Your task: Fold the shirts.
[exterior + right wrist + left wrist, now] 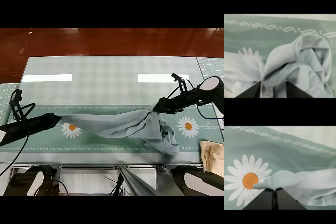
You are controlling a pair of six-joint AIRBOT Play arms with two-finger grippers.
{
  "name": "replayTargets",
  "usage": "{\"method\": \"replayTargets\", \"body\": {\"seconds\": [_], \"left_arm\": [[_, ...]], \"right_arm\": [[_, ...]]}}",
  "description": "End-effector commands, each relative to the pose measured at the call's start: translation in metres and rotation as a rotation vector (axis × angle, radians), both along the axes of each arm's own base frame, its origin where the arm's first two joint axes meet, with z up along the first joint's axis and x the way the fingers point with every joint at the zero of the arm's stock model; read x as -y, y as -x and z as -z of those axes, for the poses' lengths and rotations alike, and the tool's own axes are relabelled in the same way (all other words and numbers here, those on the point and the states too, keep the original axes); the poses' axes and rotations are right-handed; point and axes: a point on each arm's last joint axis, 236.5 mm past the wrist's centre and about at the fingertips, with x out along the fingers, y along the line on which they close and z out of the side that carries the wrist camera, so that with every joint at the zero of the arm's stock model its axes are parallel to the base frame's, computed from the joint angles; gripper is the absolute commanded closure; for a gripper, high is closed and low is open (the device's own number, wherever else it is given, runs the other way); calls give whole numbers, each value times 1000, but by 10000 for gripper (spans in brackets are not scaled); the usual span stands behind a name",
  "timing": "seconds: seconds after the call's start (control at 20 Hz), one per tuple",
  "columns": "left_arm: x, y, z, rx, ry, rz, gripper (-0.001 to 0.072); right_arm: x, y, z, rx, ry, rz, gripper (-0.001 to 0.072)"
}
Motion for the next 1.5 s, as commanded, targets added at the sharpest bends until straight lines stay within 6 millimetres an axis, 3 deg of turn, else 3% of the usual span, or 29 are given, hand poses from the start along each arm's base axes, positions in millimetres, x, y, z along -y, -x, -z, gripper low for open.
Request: {"method": "replayTargets", "body": {"seconds": [0.0,0.1,0.25,0.45,0.65,0.85,1.0,1.05,1.1,1.15,1.25,1.35,1.45], "left_arm": [[-2,-3,-1,13,-4,-10,683],[-2,-3,-1,13,-4,-10,683],[-2,-3,0,11,-4,-9,683],[-2,-2,0,10,-3,-9,683],[-2,-2,0,10,-3,-9,683],[-2,-2,0,10,-3,-9,683],[-6,-5,0,21,-24,-15,683],[-11,-6,2,27,-49,-19,683],[-14,-8,2,33,-66,-22,683],[-16,-9,0,41,-72,-24,683],[-17,-18,-22,97,-79,-27,683],[-24,-39,-74,243,-104,-55,683],[-39,-60,-151,453,-160,-103,684]], "right_arm": [[25,26,-17,-52,109,-241,315],[49,35,-19,-80,198,-236,290],[46,58,-12,-114,116,-208,217],[17,73,-1,-92,-72,-136,217],[-9,92,17,-119,-129,-156,218],[-23,86,31,-68,-95,-172,232],[-29,68,35,-25,-61,-107,493],[-32,68,34,-27,-70,-107,649],[-34,72,30,-43,-86,-116,698],[-37,76,22,-57,-105,-137,699],[-45,79,-11,-40,-151,-188,699],[-56,71,-64,62,-203,-208,698],[-62,57,-136,262,-219,-197,698]]}}
